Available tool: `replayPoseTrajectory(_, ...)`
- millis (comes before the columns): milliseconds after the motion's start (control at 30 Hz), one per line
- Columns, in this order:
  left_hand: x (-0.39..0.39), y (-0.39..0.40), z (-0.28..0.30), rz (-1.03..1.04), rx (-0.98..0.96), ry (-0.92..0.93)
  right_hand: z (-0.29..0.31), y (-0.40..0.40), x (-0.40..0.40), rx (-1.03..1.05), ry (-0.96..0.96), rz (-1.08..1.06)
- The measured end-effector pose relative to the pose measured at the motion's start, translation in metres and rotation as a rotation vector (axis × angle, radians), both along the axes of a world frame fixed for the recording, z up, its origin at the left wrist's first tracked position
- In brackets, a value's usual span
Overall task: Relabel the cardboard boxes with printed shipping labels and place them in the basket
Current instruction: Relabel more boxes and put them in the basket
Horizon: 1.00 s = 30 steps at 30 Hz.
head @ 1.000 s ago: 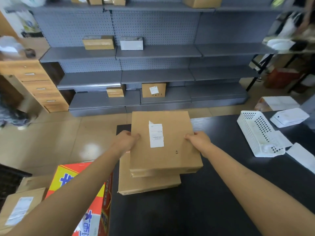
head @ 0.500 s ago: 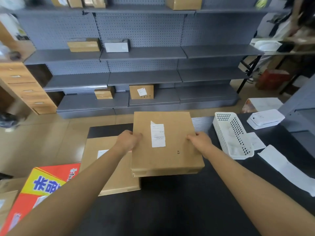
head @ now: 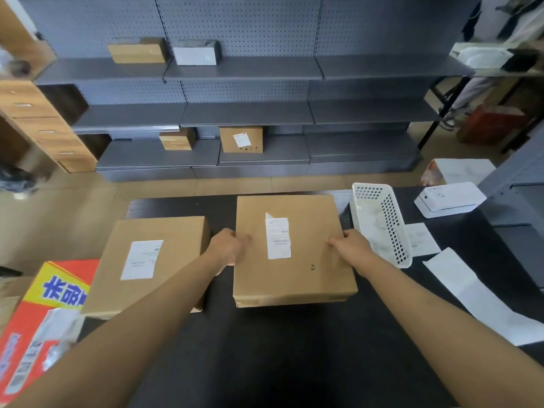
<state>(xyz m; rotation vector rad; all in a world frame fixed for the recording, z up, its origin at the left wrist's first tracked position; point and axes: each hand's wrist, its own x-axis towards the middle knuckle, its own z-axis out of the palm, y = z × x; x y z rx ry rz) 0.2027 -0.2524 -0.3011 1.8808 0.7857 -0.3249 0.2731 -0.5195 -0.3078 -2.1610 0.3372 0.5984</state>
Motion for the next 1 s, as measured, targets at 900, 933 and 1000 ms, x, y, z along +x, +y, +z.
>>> replayPoseTrajectory(900, -0.013, -0.026, -0.077, -0.022, 0.105, 0.051, -0.082, -0.015, -0.002, 0.022, 0.080, 0.016)
replayPoseTrajectory(933, -0.014, -0.026, -0.078, -0.024, 0.118, 0.040, -0.082, -0.013, -0.003, -0.013, 0.049, 0.020)
replayPoseTrajectory(1000, -0.015, -0.029, -0.081, -0.017, 0.134, 0.006, -0.079, -0.009, -0.006, -0.146, -0.105, 0.083)
